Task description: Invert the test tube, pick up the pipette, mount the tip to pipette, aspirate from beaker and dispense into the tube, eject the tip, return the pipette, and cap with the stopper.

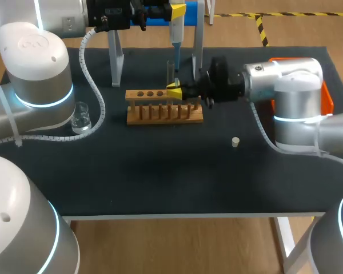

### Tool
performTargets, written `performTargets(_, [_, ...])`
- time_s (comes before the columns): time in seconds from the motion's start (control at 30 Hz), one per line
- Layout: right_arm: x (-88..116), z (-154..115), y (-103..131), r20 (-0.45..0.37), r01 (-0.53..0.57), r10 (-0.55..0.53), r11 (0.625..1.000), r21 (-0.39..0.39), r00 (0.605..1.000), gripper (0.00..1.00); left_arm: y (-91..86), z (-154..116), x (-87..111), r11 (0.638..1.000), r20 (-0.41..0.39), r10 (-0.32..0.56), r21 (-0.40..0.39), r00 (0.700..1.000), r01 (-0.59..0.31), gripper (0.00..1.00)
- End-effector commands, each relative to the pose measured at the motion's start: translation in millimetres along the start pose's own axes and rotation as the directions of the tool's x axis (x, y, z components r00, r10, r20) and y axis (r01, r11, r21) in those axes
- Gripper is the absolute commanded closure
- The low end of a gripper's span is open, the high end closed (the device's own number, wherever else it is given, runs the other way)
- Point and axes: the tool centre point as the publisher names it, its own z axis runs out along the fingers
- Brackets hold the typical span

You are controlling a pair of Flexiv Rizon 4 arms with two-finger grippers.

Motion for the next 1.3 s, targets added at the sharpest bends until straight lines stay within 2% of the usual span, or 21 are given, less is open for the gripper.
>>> performTargets(0.03, [-2.3, 1.4, 1.1, -0.001, -0.002, 0.002, 1.0, -0.001, 1.0, 1.0, 0.0, 0.1, -1.0, 1.0, -0.003, 0.0, 0.002, 1.0, 0.0, 1.0])
performTargets(1.3, [-3.0, 1.0, 23.2, 0.016, 0.02, -0.019, 0.999, -0.041, 1.0, 1.0, 0.0, 0.1, -1.0, 1.0, -0.003, 0.0, 0.002, 1.0, 0.0, 1.0])
